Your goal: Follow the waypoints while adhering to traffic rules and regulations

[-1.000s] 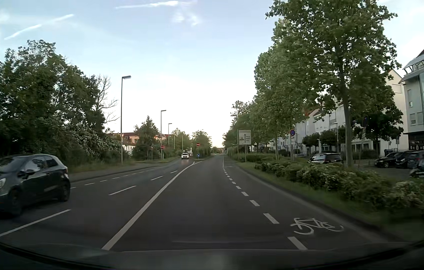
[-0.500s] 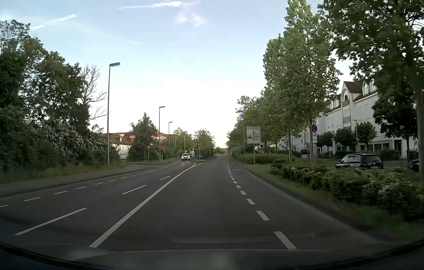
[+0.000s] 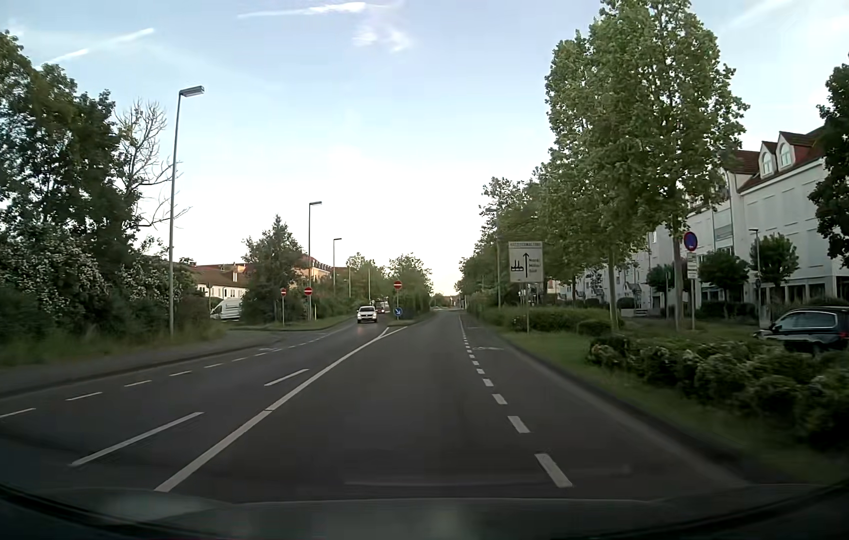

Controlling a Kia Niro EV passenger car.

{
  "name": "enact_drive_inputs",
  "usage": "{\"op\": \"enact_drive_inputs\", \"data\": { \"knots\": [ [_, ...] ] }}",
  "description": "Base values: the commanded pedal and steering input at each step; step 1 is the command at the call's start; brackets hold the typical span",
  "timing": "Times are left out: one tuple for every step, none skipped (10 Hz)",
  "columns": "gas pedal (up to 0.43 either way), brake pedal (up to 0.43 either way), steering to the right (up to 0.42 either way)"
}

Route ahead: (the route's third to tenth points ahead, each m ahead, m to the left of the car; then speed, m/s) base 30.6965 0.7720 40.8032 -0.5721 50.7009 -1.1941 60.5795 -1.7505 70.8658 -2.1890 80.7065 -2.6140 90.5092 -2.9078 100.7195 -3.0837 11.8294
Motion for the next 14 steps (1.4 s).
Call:
{"op": "enact_drive_inputs", "data": {
  "knots": [
    [0.157,0.0,-0.004],
    [0.157,0.0,-0.003],
    [0.157,0.0,-0.003],
    [0.15,0.0,-0.001],
    [0.15,0.0,-0.001],
    [0.138,0.0,0.0],
    [0.138,0.0,0.002],
    [0.13,0.0,0.003],
    [0.118,0.0,0.004],
    [0.118,0.0,0.005],
    [0.11,0.0,0.006],
    [0.098,0.0,0.006],
    [0.098,0.0,0.006],
    [0.087,0.0,0.005]
  ]
}}
